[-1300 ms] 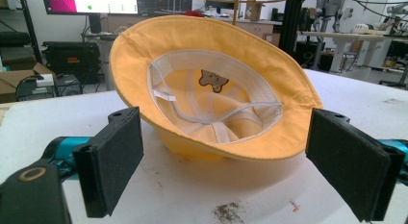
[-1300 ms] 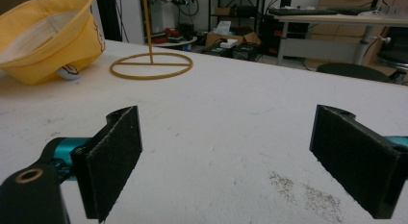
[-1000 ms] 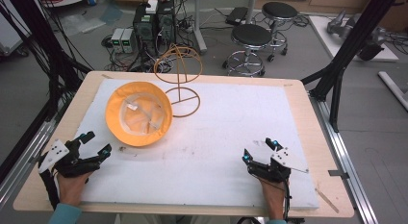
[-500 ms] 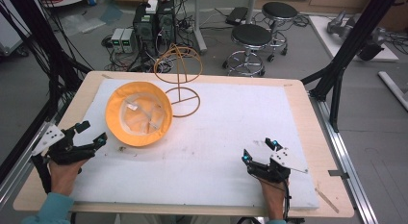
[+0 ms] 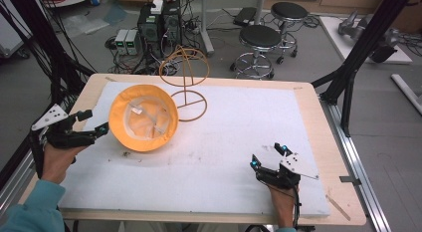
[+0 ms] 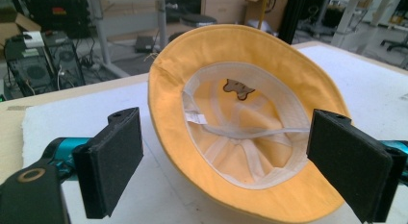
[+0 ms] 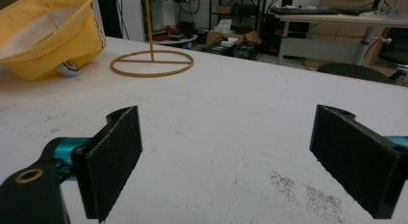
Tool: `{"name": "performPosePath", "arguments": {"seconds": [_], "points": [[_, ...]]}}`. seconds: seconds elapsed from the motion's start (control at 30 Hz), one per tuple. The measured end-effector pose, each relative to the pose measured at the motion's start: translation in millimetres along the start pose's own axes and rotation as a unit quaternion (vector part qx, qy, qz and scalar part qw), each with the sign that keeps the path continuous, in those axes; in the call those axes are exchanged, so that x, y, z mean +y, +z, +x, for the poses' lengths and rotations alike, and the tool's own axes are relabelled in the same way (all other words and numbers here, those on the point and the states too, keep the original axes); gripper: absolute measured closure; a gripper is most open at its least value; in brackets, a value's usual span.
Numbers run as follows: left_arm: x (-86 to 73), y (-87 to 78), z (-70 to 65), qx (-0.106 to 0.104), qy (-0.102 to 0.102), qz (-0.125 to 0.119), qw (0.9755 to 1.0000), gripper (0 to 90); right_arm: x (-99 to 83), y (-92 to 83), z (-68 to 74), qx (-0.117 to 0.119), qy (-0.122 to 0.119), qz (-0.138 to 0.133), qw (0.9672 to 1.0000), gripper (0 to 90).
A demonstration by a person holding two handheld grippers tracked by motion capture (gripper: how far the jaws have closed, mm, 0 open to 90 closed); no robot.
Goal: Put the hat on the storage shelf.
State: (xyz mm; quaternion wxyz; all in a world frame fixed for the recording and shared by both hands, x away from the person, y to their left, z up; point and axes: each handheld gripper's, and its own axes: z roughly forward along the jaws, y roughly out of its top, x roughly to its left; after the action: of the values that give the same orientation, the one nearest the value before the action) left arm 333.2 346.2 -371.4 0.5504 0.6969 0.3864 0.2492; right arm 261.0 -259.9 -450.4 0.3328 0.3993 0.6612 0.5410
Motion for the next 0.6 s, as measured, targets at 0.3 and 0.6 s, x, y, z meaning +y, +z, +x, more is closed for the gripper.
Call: {"name": "performPosePath", "arguments": {"seconds": [0.3, 0.6], "points": [[17.8, 24.7, 9.0, -0.006, -0.002, 0.073, 0.9973, 13.5, 0.1, 0.4, 0.2, 0.000, -0.002, 0.000, 1.0000, 10.1], [24.4, 50.7, 23.1, -0.016, -0.024, 0.119, 0.9925, 13.6, 0.2, 0.7, 0.6, -0.003, -0.004, 0.001, 1.0000, 10.1]]}}
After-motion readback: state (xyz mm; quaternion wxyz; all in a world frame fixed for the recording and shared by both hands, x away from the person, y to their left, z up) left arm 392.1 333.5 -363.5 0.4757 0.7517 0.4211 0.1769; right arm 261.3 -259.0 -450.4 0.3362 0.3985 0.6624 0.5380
